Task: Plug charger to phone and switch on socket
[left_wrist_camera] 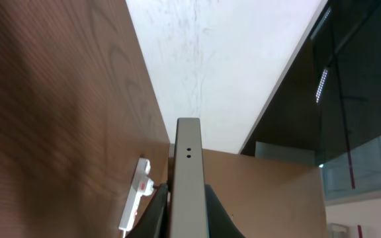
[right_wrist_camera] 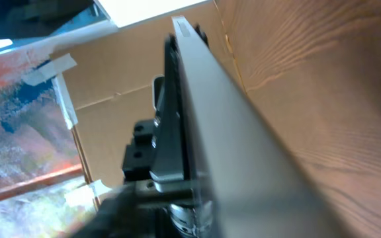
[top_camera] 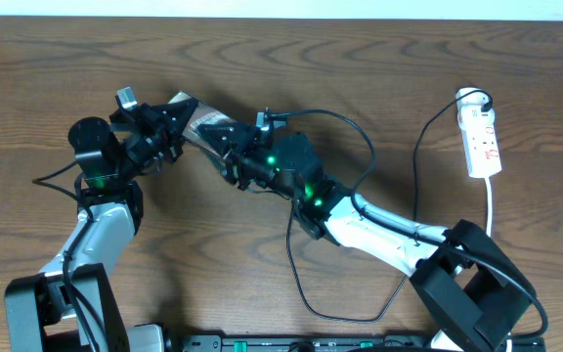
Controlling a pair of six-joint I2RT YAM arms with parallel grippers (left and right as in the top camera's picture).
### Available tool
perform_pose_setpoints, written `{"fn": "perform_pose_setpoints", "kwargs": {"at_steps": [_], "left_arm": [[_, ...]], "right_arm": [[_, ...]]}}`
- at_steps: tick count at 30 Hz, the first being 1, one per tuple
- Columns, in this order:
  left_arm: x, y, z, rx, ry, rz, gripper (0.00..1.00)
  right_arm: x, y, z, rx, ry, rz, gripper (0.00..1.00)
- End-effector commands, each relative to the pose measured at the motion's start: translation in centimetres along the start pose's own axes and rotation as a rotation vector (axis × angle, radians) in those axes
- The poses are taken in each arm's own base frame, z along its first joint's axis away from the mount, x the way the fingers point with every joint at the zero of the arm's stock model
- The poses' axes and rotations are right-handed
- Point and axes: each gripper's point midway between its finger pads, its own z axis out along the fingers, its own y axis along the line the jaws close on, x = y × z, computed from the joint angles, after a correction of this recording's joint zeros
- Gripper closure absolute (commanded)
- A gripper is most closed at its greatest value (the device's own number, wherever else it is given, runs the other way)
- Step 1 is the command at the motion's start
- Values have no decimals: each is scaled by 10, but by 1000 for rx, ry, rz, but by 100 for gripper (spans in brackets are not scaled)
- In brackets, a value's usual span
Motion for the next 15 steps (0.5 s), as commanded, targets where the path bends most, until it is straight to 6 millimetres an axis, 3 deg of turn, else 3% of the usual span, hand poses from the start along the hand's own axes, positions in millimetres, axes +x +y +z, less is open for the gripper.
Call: {"fn": "perform_pose_setpoints", "kwargs": {"at_steps": [1,9,15], "left_arm": [[4,-4,0,12,17,31,93],[-2,-5,-3,13,1,44,93],[-38,-6,-34,26,-81,30,92]], "right_arm": [[12,8,1,-15,37,-12,1],[3,11,-1,-16,37,-11,1],[-7,13,-12,5,136,-7,1]]}}
